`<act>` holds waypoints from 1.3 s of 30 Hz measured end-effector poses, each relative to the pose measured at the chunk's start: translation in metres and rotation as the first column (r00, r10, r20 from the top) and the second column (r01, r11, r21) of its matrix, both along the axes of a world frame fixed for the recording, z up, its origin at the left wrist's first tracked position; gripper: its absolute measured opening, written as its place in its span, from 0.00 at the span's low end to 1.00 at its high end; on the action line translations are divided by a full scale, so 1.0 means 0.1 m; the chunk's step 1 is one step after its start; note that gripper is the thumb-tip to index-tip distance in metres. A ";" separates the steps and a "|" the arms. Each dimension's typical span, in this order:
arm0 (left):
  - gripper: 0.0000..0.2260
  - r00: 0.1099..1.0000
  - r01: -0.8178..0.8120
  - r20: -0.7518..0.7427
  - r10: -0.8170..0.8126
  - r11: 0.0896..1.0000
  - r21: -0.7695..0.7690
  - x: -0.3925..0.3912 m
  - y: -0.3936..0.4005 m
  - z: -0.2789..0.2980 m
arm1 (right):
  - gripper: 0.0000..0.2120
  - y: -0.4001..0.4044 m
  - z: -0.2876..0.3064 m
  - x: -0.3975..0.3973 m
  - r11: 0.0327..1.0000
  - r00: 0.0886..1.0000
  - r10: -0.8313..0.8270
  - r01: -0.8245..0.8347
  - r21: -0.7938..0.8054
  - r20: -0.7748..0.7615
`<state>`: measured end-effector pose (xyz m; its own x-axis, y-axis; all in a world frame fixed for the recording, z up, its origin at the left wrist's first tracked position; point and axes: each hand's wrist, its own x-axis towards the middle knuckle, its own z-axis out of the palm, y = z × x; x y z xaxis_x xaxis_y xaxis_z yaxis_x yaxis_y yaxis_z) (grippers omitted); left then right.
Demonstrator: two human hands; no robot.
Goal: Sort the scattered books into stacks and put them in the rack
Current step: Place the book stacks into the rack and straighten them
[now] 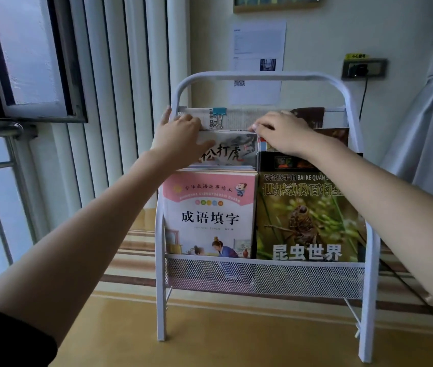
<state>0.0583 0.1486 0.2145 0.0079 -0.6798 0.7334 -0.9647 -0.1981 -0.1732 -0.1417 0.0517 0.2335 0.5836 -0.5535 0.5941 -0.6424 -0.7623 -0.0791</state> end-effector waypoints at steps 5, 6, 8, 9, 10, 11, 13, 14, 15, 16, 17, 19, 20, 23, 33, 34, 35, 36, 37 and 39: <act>0.20 0.996 0.050 -0.074 -0.049 0.999 0.003 -0.03 0.01 0.07 | 0.16 0.01 0.06 0.13 0.994 0.998 0.000 -0.008 -0.108 -0.070; 0.19 0.992 0.065 -0.105 -0.064 0.998 0.006 -0.02 0.01 0.11 | 0.16 0.00 0.06 0.15 0.995 0.997 0.006 -0.013 -0.101 -0.073; 0.18 0.993 0.072 -0.096 -0.071 0.997 0.011 -0.01 0.06 0.12 | 0.19 0.00 0.05 0.16 0.994 0.996 0.006 -0.015 -0.104 -0.089; 0.18 0.994 0.072 -0.083 -0.070 0.997 0.022 0.00 0.06 0.09 | 0.19 -0.01 0.05 0.17 0.994 0.995 -0.004 -0.007 -0.112 -0.097; 0.17 0.994 0.068 -0.083 -0.065 0.997 0.037 0.01 0.05 0.05 | 0.19 -0.01 0.05 0.17 0.993 0.995 -0.011 -0.001 -0.120 -0.104; 0.17 0.995 0.055 -0.082 -0.051 0.998 0.042 -0.01 0.06 0.01 | 0.19 0.00 0.06 0.17 0.993 0.993 -0.019 0.005 -0.117 -0.116; 0.15 0.978 0.084 -0.195 -0.069 0.994 0.068 -0.02 0.10 -0.01 | 0.18 0.06 0.08 0.14 0.996 0.991 -0.031 0.019 -0.090 -0.131; 0.15 0.925 0.149 -0.360 -0.119 0.987 0.057 0.00 0.15 0.02 | 0.19 0.09 0.09 0.08 0.997 0.996 -0.029 0.023 -0.069 -0.087; 0.15 0.803 0.244 -0.563 -0.195 0.970 0.013 0.02 0.24 0.05 | 0.20 0.12 0.09 -0.01 0.998 1.000 -0.019 0.020 -0.061 0.017; 0.15 0.619 0.356 -0.723 -0.308 0.930 -0.092 0.06 0.32 0.02 | 0.20 0.15 0.06 -0.11 0.996 0.985 -0.004 0.019 -0.085 0.171; 0.16 0.477 0.395 -0.769 -0.425 0.886 -0.245 0.10 0.41 -0.05 | 0.20 0.18 -0.01 -0.23 0.989 0.938 0.007 0.044 -0.139 0.346; 0.20 0.413 0.379 -0.754 -0.510 0.850 -0.366 0.19 0.51 -0.38 | 0.18 0.25 -0.26 -0.48 0.960 0.825 -0.025 0.178 -0.218 0.565; 0.23 0.432 0.351 -0.749 -0.503 0.858 -0.374 0.23 0.51 -0.59 | 0.17 0.25 -0.43 -0.60 0.944 0.800 -0.067 0.244 -0.221 0.596; 0.31 0.506 0.171 -0.743 -0.437 0.896 -0.410 0.13 0.51 -1.19 | 0.18 0.21 -1.00 -0.91 0.909 0.801 -0.191 0.363 -0.206 0.568; 0.30 0.693 -0.065 -0.663 -0.284 0.891 -0.449 -0.11 0.52 -1.46 | 0.29 -0.01 -1.56 -1.24 0.893 0.621 -0.340 0.448 0.037 0.706; 0.30 0.691 -0.059 -0.660 -0.294 0.888 -0.457 -0.10 0.47 -1.46 | 0.29 -0.04 -1.55 -1.23 0.894 0.617 -0.334 0.448 0.031 0.712; 0.30 0.685 -0.061 -0.667 -0.293 0.889 -0.453 -0.09 0.41 -1.45 | 0.29 -0.05 -1.54 -1.23 0.893 0.612 -0.341 0.449 0.041 0.713; 0.30 0.688 -0.060 -0.664 -0.291 0.890 -0.452 -0.09 0.35 -1.44 | 0.29 -0.10 -1.55 -1.22 0.889 0.612 -0.341 0.457 0.032 0.713; 0.30 0.679 -0.062 -0.676 -0.288 0.894 -0.443 -0.10 0.27 -1.42 | 0.29 -0.13 -1.54 -1.21 0.889 0.607 -0.346 0.456 0.043 0.715; 0.29 0.675 -0.066 -0.683 -0.279 0.899 -0.433 -0.10 0.11 -1.41 | 0.28 -0.22 -1.53 -1.19 0.888 0.602 -0.351 0.456 0.052 0.717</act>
<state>0.0482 0.1592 0.0735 0.5889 -0.3660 0.7205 -0.7655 0.0331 0.6425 -0.2603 0.0301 0.0804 -0.2902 -0.5207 0.8029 -0.6827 -0.4753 -0.5550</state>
